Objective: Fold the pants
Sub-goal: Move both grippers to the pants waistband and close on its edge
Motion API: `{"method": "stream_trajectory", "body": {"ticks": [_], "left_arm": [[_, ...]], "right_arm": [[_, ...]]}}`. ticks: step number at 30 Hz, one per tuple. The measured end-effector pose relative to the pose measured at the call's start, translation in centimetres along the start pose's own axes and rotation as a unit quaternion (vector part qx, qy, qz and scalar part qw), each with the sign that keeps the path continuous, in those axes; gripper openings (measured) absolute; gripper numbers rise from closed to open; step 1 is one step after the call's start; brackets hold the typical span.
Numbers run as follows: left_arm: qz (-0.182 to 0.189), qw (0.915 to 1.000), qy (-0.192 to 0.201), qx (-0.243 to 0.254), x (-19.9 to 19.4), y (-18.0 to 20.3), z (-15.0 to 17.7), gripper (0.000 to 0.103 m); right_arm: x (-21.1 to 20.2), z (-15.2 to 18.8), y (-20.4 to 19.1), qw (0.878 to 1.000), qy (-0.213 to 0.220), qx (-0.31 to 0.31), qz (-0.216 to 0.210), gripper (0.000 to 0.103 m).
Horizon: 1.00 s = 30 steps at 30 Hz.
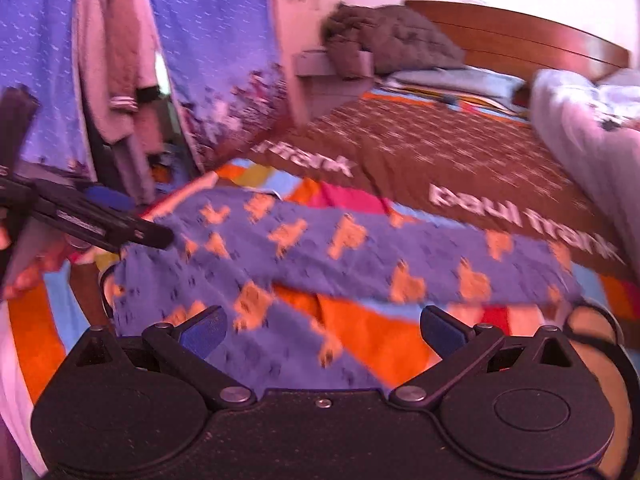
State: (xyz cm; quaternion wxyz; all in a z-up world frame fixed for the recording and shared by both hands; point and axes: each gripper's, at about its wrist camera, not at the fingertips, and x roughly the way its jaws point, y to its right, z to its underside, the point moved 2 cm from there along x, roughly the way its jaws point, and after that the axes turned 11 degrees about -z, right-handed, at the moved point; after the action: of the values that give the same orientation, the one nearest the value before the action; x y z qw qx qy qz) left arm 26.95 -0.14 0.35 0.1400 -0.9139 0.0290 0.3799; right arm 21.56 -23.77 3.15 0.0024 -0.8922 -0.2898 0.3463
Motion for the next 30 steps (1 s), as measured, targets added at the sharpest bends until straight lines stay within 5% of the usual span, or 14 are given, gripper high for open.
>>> {"method": "stream_trajectory", "body": {"ticks": [5,9,15,21,24,30], "left_arm": [[-0.027,0.9984,0.008,0.049,6.1,-0.6,-3.1,0.103],[-0.015,0.9977,-0.004,0.066,11.4,-2.1,-5.2,0.103],[-0.008,0.9909,-0.007,0.134,17.3,-4.5,-7.7,0.103],[0.027,0.9879,-0.048,0.145,20.7,-6.4,-7.9,0.101],[0.034,0.9833,-0.071,0.164,22.0,-6.5,-7.4,0.091],[0.031,0.9766,-0.114,0.180,24.0,-6.6,-6.6,0.054]], "right_arm": [[5.5,-3.3,4.4,0.996,-0.041,-0.040,-0.069,0.103],[11.5,-6.2,7.7,0.989,-0.086,-0.059,-0.107,0.103],[19.9,-10.0,10.7,0.976,-0.143,-0.134,-0.092,0.101],[24.9,-11.5,13.5,0.972,-0.178,-0.108,-0.110,0.089],[26.5,-11.4,14.0,0.966,-0.200,-0.128,-0.106,0.083],[28.3,-11.5,16.3,0.968,-0.206,-0.118,-0.086,0.062]]}}
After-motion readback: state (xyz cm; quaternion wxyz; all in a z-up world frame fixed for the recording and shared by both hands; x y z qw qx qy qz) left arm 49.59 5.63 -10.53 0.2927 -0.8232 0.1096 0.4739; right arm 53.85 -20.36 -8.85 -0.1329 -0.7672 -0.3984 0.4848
